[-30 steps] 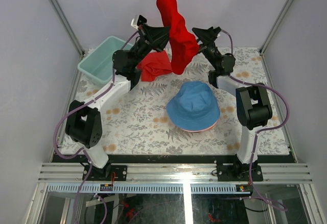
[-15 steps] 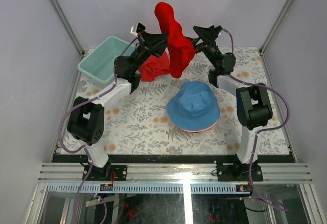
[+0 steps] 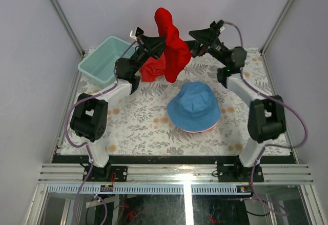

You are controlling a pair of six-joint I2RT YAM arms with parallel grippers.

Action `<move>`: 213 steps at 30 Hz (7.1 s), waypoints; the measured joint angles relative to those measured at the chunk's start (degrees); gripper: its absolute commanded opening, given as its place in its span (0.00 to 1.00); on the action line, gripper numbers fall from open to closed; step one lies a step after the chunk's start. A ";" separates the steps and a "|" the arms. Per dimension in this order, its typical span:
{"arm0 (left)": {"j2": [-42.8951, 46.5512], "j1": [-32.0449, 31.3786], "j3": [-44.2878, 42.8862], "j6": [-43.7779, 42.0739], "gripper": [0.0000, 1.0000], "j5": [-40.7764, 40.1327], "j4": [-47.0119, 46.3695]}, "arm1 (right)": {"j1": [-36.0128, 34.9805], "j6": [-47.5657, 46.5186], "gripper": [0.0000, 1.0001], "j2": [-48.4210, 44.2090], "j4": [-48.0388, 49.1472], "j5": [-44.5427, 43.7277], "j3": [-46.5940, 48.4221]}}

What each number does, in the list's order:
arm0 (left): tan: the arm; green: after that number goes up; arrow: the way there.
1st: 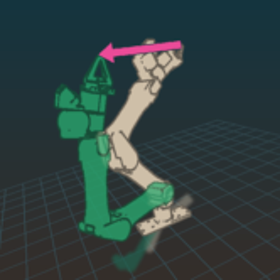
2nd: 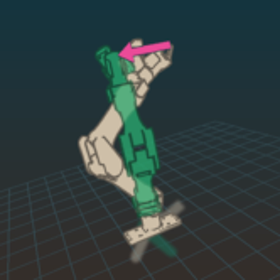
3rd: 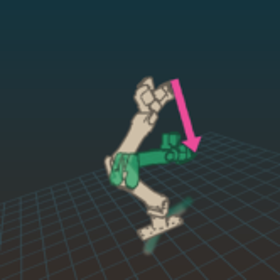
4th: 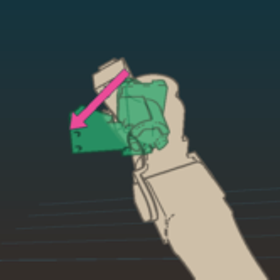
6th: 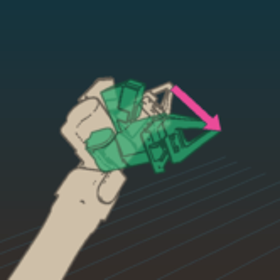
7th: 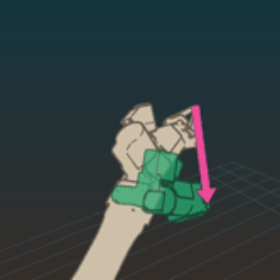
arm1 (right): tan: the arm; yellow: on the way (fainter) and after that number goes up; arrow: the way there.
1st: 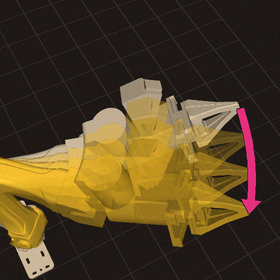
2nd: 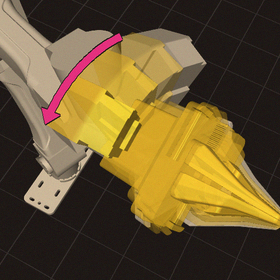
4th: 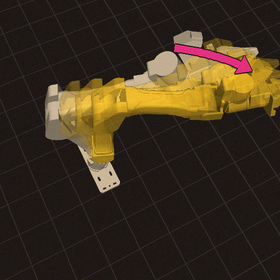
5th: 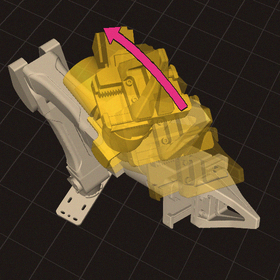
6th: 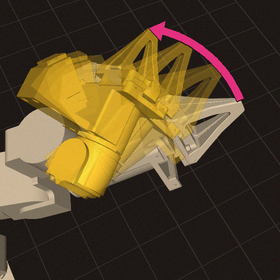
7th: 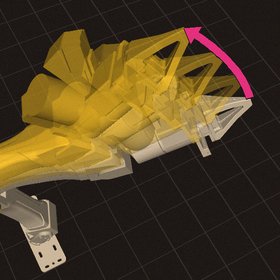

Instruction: Stack the hats

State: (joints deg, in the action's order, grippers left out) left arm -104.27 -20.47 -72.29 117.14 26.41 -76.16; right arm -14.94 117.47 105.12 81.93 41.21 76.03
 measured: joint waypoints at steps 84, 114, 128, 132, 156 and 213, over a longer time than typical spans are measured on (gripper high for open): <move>11.21 8.55 24.06 0.00 0.79 3.34 -0.39 | -13.16 -92.02 0.00 -16.83 -131.40 -29.33 58.42; 17.44 9.73 18.40 -20.50 0.77 8.33 -3.23 | -12.79 -77.90 0.00 -16.92 -124.76 -18.10 50.97; 11.02 13.77 13.94 -18.34 0.78 10.10 -5.18 | -12.52 -75.84 0.00 -17.07 -121.74 -16.02 47.98; 10.23 13.77 12.39 -16.74 0.79 10.05 -6.86 | -12.52 -75.82 0.00 -17.22 -121.48 -16.04 47.39; 12.50 7.32 15.93 -13.11 0.79 10.97 -10.36 | -12.26 -75.03 0.00 -17.75 -118.44 -16.06 42.60; 5.01 -20.37 18.86 -0.04 0.00 -0.55 -11.96 | -7.02 -95.65 0.00 -31.89 -140.93 -38.47 33.70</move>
State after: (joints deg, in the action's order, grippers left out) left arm -99.26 -40.84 -53.43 117.10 25.87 -88.12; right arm -21.96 21.82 73.23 -59.00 2.74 109.73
